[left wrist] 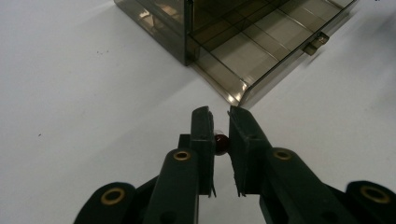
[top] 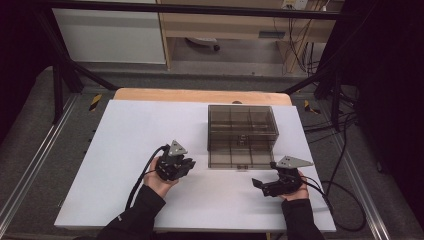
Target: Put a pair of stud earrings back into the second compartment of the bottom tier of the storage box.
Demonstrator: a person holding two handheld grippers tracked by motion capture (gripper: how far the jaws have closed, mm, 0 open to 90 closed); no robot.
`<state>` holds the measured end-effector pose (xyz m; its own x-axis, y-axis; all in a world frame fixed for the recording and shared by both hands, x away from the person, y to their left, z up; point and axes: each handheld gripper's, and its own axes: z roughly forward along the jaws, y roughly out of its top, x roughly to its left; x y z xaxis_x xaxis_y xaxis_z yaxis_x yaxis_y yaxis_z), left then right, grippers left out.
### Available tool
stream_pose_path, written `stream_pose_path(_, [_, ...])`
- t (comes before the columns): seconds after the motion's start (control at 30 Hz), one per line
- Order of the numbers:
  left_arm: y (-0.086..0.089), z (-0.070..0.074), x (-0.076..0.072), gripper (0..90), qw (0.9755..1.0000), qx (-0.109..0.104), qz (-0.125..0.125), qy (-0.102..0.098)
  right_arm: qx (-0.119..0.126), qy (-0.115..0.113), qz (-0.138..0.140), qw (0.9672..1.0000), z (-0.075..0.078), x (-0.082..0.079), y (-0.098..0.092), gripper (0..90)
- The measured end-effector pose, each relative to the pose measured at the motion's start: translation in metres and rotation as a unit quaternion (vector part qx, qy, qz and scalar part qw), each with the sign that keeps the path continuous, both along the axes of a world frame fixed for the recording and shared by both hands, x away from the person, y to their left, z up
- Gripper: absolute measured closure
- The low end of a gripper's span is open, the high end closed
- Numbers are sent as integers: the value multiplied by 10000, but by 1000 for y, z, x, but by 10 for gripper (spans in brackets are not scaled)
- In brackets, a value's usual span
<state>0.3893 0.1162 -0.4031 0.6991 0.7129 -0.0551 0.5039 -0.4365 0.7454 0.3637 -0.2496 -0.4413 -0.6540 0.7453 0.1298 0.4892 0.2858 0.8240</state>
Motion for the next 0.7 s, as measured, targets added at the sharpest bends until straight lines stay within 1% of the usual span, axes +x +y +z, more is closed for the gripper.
stream_pose_path(0.3, [-15, 2, 6, 799, 9999, -27, -96, -13, 2, 3, 1, 10000, 0, 0, 0, 4])
stream_pose_path(0.47, [-25, 0, 9, 799, 9999, -47, -123, 23, 9, 5, 7, 10000, 0, 0, 0, 5])
stream_pose_path(0.7, [-34, -1, 11, 799, 9998, -83, -164, 26, 8, 4, 8, 10000, 0, 0, 0, 5])
